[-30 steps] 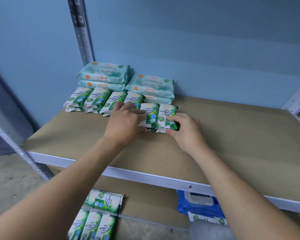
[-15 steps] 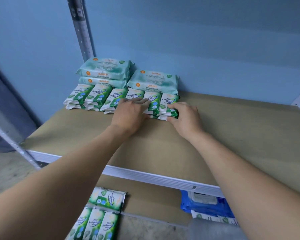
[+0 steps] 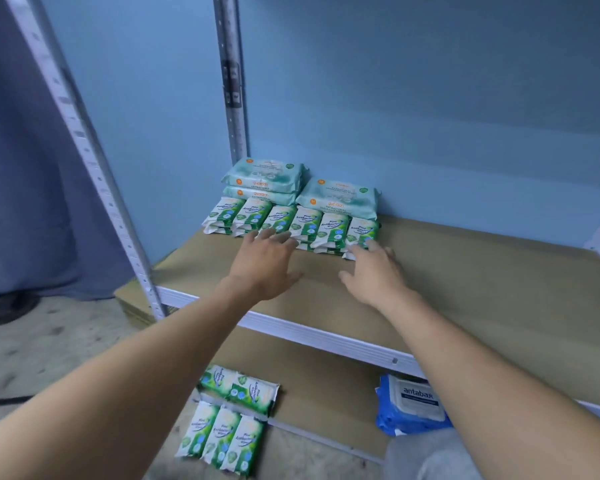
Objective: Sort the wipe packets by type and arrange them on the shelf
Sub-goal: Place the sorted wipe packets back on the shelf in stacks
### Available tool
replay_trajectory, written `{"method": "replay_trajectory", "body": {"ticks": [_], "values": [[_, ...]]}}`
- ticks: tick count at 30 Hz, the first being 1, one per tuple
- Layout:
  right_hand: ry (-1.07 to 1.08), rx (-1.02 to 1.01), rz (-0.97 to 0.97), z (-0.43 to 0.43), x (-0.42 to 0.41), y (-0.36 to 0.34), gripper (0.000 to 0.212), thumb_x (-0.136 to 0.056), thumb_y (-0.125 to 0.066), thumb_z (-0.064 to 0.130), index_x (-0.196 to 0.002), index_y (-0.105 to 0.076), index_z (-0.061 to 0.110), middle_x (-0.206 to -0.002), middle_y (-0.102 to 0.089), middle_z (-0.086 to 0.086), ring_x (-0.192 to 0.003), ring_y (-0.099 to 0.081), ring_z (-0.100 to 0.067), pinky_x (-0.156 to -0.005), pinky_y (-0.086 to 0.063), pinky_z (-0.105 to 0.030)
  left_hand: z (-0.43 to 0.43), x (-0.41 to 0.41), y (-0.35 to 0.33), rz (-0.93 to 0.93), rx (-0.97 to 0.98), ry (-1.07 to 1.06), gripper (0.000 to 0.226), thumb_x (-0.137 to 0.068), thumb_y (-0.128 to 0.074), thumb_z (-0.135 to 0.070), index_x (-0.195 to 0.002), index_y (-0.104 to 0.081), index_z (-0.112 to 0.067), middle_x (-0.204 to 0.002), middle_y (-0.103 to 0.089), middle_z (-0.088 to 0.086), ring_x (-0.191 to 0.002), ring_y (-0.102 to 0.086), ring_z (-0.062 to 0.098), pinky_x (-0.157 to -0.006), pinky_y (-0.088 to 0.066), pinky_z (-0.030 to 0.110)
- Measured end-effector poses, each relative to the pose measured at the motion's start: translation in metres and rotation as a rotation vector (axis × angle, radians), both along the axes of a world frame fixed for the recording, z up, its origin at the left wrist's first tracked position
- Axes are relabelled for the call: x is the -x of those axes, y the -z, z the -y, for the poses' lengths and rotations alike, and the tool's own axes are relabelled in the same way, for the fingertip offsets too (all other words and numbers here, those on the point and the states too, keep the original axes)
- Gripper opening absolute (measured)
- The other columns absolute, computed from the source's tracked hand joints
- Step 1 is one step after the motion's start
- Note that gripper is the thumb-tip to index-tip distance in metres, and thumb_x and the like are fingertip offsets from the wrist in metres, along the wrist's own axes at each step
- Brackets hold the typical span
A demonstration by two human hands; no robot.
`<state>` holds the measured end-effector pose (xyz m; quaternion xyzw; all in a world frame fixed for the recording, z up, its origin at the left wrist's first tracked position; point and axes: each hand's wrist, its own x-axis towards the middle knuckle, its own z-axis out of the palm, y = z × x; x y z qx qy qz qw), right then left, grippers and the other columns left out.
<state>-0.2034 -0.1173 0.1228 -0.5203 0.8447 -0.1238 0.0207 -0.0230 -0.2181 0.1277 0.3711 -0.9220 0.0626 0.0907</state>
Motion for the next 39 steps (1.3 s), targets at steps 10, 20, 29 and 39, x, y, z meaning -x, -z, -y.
{"method": "replay_trajectory", "body": {"ticks": [10, 20, 29, 39], "values": [[-0.171, 0.144, 0.267, -0.044, -0.114, -0.006, 0.043, -0.092, -0.061, 0.04, -0.131, -0.058, 0.02, -0.129, -0.056, -0.005, -0.121, -0.052, -0.029, -0.094, -0.045, -0.036, -0.074, -0.112, 0.003, -0.301, -0.219, -0.225, 0.059, -0.089, -0.06, -0.058, -0.136, -0.056, -0.021, -0.137, -0.06, 0.0, -0.126, -0.052, 0.025, -0.1, -0.046, 0.042], [-0.289, 0.094, 0.41, -0.073, -0.191, 0.068, 0.029, -0.091, -0.064, 0.036, -0.116, -0.064, 0.021, -0.118, -0.062, -0.001, -0.11, -0.057, -0.02, -0.087, -0.044, -0.031, -0.122, -0.2, 0.075, -0.361, -0.394, -0.446, 0.056, -0.087, -0.063, -0.057, -0.128, -0.062, -0.019, -0.126, -0.066, 0.003, -0.115, -0.06, 0.025, -0.094, -0.05, 0.042], [-0.155, -0.241, 0.544, -0.082, -0.203, 0.176, 0.038, -0.089, -0.067, 0.037, -0.122, -0.065, 0.02, -0.121, -0.066, -0.004, -0.1, -0.058, -0.021, -0.078, -0.04, -0.026, -0.131, -0.242, 0.184, -0.324, -0.628, -0.591, 0.057, -0.09, -0.065, -0.052, -0.135, -0.056, -0.02, -0.137, -0.062, 0.001, -0.123, -0.057, 0.023, -0.098, -0.049, 0.041], [-0.045, -0.505, 0.67, -0.058, -0.211, 0.284, 0.046, -0.091, -0.067, 0.037, -0.131, -0.06, 0.015, -0.125, -0.067, -0.004, -0.12, -0.057, -0.025, -0.092, -0.043, -0.028, -0.109, -0.255, 0.302, -0.302, -0.851, -0.713, 0.061, -0.088, -0.064, -0.059, -0.135, -0.058, -0.02, -0.136, -0.062, -0.001, -0.124, -0.057, 0.022, -0.099, -0.048, 0.04]]}}
